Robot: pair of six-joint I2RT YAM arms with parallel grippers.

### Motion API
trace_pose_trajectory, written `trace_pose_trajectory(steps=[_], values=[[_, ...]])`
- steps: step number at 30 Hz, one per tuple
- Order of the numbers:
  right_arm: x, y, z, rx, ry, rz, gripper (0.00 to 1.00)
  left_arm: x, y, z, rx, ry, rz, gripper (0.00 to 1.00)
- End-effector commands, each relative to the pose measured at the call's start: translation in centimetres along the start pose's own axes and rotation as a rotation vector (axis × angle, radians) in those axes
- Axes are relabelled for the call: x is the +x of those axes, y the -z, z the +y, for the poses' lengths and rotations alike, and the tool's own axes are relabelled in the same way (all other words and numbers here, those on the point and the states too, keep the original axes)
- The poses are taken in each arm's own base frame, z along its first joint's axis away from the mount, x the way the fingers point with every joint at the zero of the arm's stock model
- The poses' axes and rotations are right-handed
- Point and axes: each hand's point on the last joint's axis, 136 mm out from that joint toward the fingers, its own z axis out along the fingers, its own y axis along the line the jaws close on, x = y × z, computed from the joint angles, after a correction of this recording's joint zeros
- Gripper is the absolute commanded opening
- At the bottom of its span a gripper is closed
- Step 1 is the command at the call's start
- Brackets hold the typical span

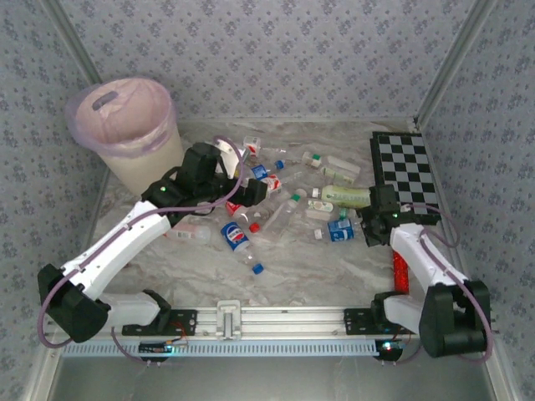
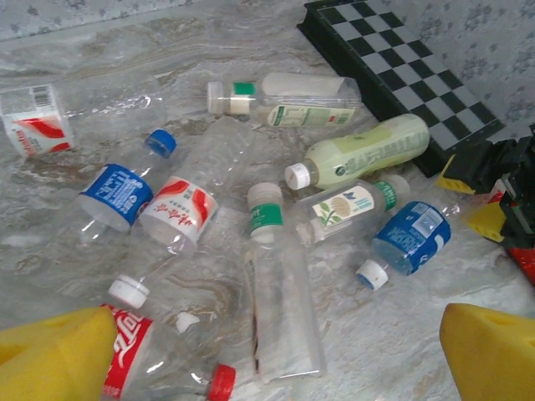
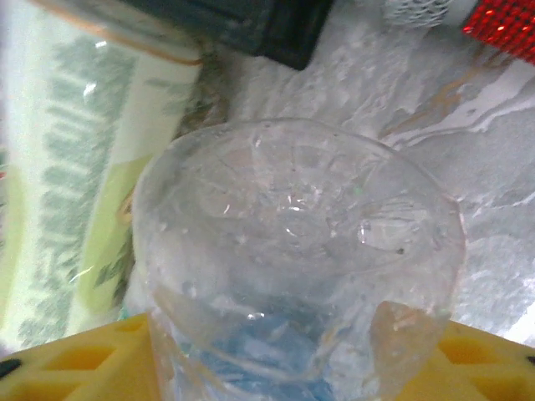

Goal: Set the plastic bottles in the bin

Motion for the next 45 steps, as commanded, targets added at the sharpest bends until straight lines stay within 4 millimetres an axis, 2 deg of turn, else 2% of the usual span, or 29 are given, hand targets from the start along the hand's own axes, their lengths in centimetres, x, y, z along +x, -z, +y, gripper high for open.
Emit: trace_pose_trajectory(steps=[1, 4, 6, 9, 12, 18, 21, 26, 31, 36, 38, 40, 42, 45], values=[[0.5, 2.0, 0.4, -0.046, 0.048, -0.001, 0.56, -1.3, -0.4, -2.2, 0.120, 0.041, -0.048, 0.99], [0.5, 3.9, 2.5, -0.139, 0.143, 0.002, 0.42, -1.5, -1.2, -3.3, 0.193, 0.056, -0.047, 0.99], [0.9, 5.1, 4.6, -0.220, 0.244, 0.024, 0.37, -1.4, -1.8, -3.7, 0.218, 0.068, -0.035, 0.99], [3.1, 7.2, 8.9, -0.455, 0.460, 0.092, 0.36, -0.8, -2.6, -4.7, 0.266, 0.065, -0.009, 0.99], [5.1, 8.9, 12.2, -0.623, 0.607, 0.159, 0.24, 0.0, -3.8, -5.7, 0.324, 0.068, 0.020, 0.99], [9.6, 11.1, 15.7, -0.688, 0.974, 0.316, 0.23, 1.1, -7.1, -6.7, 0.389, 0.117, 0.041, 0.98], [10.9, 12.1, 17.2, -0.762, 1.004, 0.364, 0.20, 1.2, -8.4, -7.7, 0.397, 0.094, 0.067, 0.97], [12.7, 13.0, 18.7, -0.838, 1.022, 0.433, 0.20, 1.8, -9.5, -9.3, 0.461, 0.090, 0.086, 0.90], [13.7, 12.8, 19.0, -0.831, 1.043, 0.450, 0.20, 1.6, -9.8, -10.0, 0.498, 0.111, 0.073, 0.81], [13.5, 12.6, 19.3, -0.826, 1.037, 0.440, 0.20, 1.6, -9.8, -10.1, 0.480, 0.093, 0.086, 0.60], [13.3, 12.6, 19.4, -0.824, 1.031, 0.432, 0.21, 1.7, -9.8, -10.1, 0.480, 0.092, 0.088, 0.55], [13.2, 12.5, 19.6, -0.824, 1.025, 0.425, 0.27, 1.7, -9.8, -10.0, 0.480, 0.094, 0.085, 0.51], [13.1, 12.5, 19.6, -0.820, 1.017, 0.423, 0.44, 1.6, -9.8, -9.8, 0.472, 0.099, 0.082, 0.50], [12.1, 12.9, 19.6, -0.802, 1.017, 0.386, 0.58, 1.4, -9.4, -9.7, 0.456, 0.089, 0.075, 0.49]])
